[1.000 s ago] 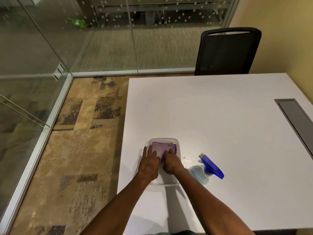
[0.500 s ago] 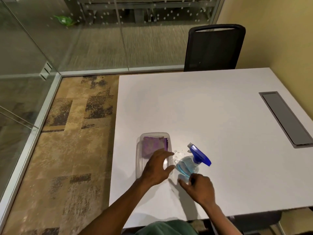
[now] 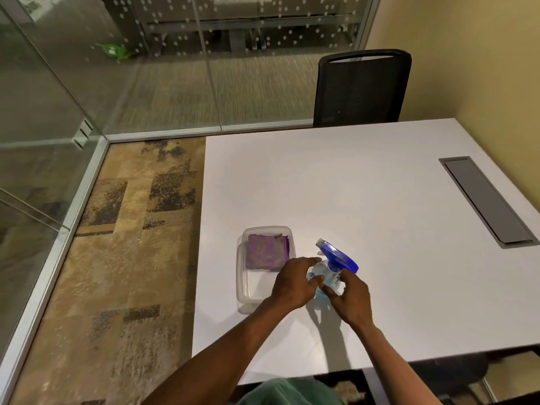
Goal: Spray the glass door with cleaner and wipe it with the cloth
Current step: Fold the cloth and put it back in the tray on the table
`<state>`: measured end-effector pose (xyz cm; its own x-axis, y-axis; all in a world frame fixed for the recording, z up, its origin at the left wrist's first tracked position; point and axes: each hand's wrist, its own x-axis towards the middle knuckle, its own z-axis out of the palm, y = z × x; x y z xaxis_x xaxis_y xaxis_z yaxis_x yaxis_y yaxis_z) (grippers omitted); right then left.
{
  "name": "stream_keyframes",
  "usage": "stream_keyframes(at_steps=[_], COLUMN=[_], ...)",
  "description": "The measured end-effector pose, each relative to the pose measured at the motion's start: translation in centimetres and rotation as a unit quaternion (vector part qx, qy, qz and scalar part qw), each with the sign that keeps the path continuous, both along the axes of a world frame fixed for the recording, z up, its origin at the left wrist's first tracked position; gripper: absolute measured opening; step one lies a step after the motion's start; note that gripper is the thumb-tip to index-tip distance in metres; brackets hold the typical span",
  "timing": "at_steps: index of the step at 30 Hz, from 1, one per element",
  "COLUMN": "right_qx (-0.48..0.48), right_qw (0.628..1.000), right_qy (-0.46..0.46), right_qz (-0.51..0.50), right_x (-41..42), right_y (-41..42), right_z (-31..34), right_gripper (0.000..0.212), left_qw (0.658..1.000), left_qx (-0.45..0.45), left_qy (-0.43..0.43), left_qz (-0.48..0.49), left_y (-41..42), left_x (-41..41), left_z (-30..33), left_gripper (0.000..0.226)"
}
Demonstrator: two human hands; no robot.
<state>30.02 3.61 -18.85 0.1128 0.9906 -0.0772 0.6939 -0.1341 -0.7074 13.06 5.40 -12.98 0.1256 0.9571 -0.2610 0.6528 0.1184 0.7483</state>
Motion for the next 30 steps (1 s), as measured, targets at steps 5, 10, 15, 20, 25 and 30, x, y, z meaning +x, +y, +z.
stream_keyframes(at_steps=[5, 10, 15, 20, 25, 30], right_qx=[0.089, 0.158, 0.142, 0.071, 0.018, -0.002], right_qw=[0.996, 0.984, 0.973, 0.974, 0.974, 0.971], right_qy=[-0.007, 0.048, 0.098, 0.096, 0.066, 0.041], right_qz=[0.017, 0.068, 0.153, 0.194, 0.217, 0.237], right_x=[-0.7, -3.7, -7.4, -9.5, -10.1, -10.2], right_y=[0.8, 1.8, 2.1, 2.1, 1.7, 1.5], right_z=[3.8, 8.9, 10.1, 7.2, 3.8, 2.3], right_gripper=[0.042, 0.047, 0.042, 0.041, 0.047, 0.050], left_qw=[0.992, 0.975, 0.965, 0.963, 0.960, 0.956], left_qx=[0.059, 0.082, 0.095, 0.067, 0.010, -0.021], left_qy=[-0.097, -0.157, -0.166, -0.144, -0.147, -0.153], left_qz=[0.056, 0.136, 0.181, 0.220, 0.238, 0.249], left_y=[-0.8, -1.7, -2.6, -3.9, -4.5, -4.8], left_x=[-1.6, -5.2, -8.8, -10.7, -11.6, -11.5], left_z=[4.1, 7.5, 7.5, 4.0, 0.6, -1.4], left_gripper=[0.044, 0.039, 0.042, 0.041, 0.037, 0.038])
